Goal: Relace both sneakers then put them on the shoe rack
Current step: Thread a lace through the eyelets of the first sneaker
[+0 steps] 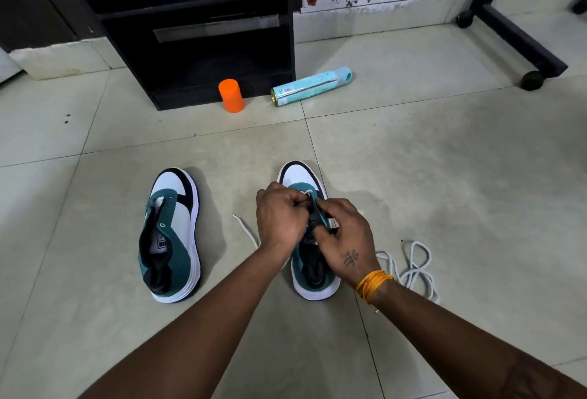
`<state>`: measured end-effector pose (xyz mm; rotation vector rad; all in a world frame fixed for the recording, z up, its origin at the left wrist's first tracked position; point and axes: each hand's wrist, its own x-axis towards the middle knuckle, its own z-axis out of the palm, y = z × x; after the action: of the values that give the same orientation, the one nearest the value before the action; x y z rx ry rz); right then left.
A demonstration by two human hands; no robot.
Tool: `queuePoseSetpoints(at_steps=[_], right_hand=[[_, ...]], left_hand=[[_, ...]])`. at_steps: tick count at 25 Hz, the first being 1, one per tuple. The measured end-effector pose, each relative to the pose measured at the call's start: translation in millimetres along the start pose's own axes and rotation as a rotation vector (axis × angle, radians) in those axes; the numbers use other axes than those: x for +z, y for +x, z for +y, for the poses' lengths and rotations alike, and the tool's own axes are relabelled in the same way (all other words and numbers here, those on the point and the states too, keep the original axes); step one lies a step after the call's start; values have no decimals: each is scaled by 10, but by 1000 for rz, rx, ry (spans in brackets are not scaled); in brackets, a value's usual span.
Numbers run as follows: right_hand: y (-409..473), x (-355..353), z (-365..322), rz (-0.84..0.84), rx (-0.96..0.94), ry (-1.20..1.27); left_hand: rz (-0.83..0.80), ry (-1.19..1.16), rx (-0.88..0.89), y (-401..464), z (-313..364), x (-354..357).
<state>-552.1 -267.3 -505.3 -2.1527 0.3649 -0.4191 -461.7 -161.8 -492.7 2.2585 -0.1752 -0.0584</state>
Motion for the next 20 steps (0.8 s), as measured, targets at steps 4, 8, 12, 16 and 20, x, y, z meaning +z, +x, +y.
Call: queuePoseSetpoints(at_steps=[4,8,12,16,20], right_hand=[[-12,-15,1,-8,3,-4],[-44,-9,12,-45,-17,-21],[-33,-11,36,-56,-25,-21],[-45,-41,48,-53,-40,-8],[-15,-52,58,-71,-29,31]], left_hand=[[-77,-22,79,-2,-68,-72],[-85,53,93,33,-56,-108],[-30,103,-2,38,42,-56],[-52,180,120,25,25,-49],[-94,19,121,79,-114,-54]])
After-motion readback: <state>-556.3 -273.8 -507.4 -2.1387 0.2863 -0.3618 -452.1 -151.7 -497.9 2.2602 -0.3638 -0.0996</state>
